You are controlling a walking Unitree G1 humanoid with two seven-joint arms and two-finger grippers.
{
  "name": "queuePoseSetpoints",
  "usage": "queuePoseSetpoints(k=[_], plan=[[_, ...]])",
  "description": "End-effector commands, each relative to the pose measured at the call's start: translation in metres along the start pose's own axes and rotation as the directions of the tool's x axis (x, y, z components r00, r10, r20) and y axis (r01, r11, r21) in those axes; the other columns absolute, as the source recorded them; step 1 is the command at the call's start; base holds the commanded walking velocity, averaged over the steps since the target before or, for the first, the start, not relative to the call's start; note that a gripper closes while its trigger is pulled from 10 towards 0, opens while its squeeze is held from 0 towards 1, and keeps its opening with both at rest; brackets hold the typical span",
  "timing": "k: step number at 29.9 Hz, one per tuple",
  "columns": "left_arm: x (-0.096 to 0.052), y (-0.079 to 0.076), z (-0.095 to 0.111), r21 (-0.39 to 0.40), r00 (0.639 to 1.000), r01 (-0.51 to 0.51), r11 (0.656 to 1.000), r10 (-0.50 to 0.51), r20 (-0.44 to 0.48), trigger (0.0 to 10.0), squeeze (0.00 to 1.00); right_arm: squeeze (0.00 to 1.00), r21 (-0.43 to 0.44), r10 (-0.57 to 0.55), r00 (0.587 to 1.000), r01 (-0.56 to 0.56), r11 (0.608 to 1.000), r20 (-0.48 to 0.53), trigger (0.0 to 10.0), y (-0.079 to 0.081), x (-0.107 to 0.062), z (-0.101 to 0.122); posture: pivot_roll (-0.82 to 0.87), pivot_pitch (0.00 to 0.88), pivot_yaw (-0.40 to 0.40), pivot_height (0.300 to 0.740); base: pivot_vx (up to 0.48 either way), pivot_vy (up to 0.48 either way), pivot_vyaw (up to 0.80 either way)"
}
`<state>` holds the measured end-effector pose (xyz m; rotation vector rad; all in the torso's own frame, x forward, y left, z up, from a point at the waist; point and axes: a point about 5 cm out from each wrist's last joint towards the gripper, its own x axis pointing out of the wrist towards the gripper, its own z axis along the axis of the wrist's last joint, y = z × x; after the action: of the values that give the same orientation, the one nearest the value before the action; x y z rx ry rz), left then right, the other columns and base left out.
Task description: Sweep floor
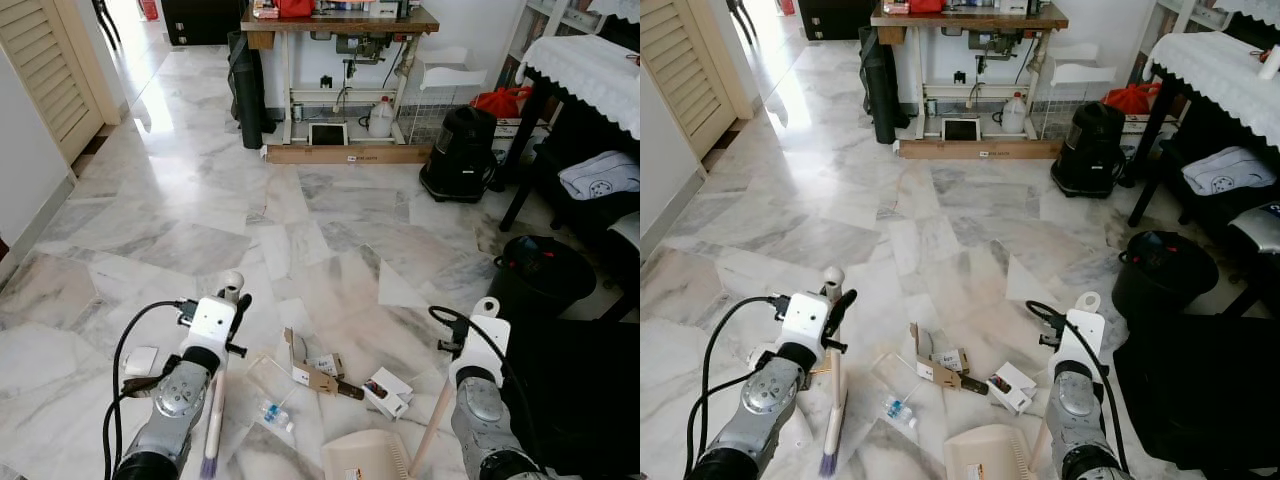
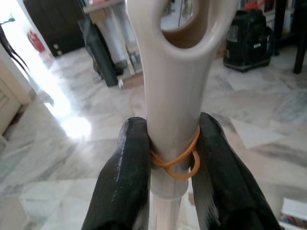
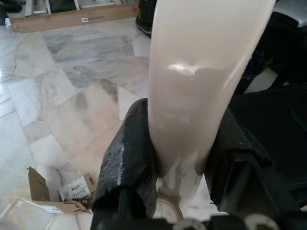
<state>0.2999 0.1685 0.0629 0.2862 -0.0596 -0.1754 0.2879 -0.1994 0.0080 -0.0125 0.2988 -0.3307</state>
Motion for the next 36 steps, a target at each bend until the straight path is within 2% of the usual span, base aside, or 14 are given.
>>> queuePoseSetpoints(k=[1,4,7,15,23,36], plan=[[0.007,0.001,0.011,0.036,0.998,0.004,0.999,-0.006,0.058,10.0,0.0,0.0,0.022,0.002,1.0,-0.002,1.0,-0.016,10.0,0.002,-0.001,-0.002,0.03,0.0,-0.008,0.74,0.0,0.0,0.0],[0.009,-0.001,0.015,0.025,0.997,0.012,1.0,-0.014,0.082,10.0,0.0,0.0,0.022,0.004,1.0,-0.003,1.0,-0.017,10.0,0.002,-0.001,-0.003,0.03,0.0,-0.006,0.74,0.0,0.0,0.0],[0.01,-0.008,0.014,-0.011,0.995,0.071,0.997,-0.07,0.077,10.0,0.0,0.0,0.022,0.005,1.0,-0.004,1.0,-0.018,10.0,0.002,-0.001,-0.003,0.03,0.0,-0.006,0.74,0.0,0.0,0.0],[0.009,-0.013,0.009,-0.026,0.991,0.124,0.992,-0.123,0.054,10.0,0.0,0.0,0.022,0.004,1.0,-0.004,1.0,-0.022,10.0,0.002,-0.002,-0.004,0.03,0.0,-0.005,0.74,0.0,0.0,0.0],[0.005,-0.017,0.003,-0.053,0.984,0.179,0.982,-0.178,0.023,10.0,0.0,0.0,0.02,0.007,1.0,-0.007,1.0,-0.025,10.0,0.003,-0.002,-0.004,0.03,0.0,-0.005,0.74,0.0,0.0,0.0],[0.005,-0.019,0.004,-0.078,0.969,0.246,0.966,-0.244,0.033,10.0,0.0,0.0,0.018,0.007,1.0,-0.006,1.0,-0.028,10.0,0.002,-0.002,-0.005,0.03,0.0,-0.006,0.74,0.0,0.0,0.0]])
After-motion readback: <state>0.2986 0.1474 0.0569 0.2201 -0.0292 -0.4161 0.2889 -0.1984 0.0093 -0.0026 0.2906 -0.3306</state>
